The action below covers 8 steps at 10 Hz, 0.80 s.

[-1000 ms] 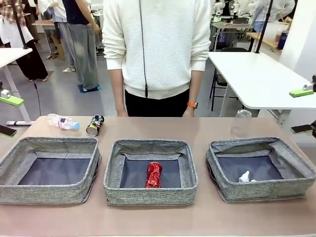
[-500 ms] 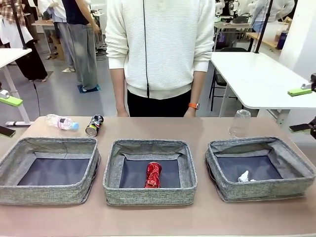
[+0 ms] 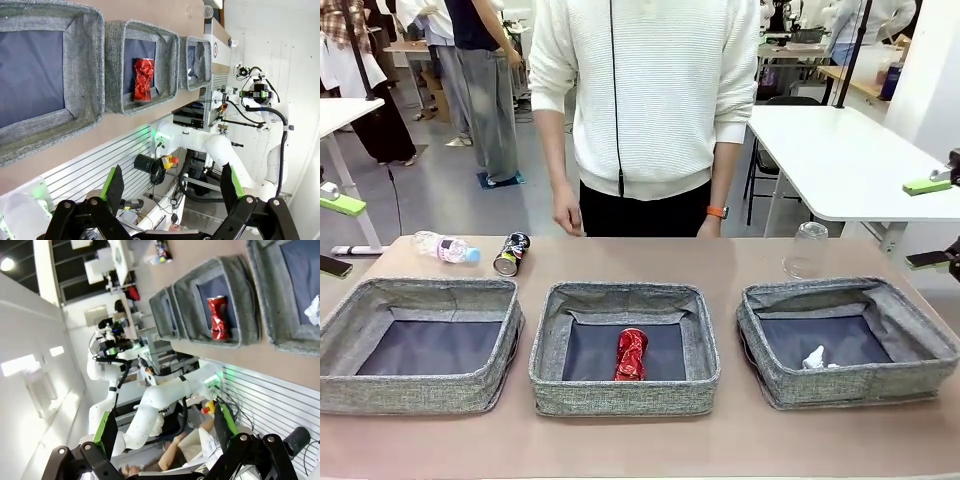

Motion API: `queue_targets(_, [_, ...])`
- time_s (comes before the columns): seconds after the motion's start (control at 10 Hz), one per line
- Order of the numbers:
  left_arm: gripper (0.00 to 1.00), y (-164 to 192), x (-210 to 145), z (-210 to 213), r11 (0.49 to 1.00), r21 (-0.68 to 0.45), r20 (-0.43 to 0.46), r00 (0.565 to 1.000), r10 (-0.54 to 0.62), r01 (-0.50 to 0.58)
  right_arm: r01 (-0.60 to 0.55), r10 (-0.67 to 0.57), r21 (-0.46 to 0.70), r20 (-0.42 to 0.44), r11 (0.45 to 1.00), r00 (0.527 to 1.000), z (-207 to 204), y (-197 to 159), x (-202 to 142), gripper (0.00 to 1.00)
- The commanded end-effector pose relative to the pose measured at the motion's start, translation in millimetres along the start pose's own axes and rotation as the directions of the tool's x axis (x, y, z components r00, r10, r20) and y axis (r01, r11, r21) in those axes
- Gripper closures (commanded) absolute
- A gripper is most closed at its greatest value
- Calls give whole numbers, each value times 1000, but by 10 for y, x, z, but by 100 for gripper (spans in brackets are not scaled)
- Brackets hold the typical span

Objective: Sort the waste into the appropriate baskets.
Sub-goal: Pick up the waste item pointed out by the person.

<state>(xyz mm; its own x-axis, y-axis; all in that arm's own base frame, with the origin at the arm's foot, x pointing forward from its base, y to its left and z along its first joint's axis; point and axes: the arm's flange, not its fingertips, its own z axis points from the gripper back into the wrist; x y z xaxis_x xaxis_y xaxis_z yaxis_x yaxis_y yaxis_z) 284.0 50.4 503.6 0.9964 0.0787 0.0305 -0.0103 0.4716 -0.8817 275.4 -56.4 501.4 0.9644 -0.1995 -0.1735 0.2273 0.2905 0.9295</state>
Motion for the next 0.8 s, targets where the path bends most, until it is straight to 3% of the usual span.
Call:
queue_targets(0.0, [0, -13, -13, 1, 1000, -8, 0, 1000, 7, -7, -23, 23, 3, 9, 1000, 1000, -23, 41, 26, 0])
queue_targets(0.7, [0, -13, -13, 1, 1000, -8, 0, 1000, 7, -7, -23, 23, 3, 9, 1000, 1000, -23, 41, 26, 0])
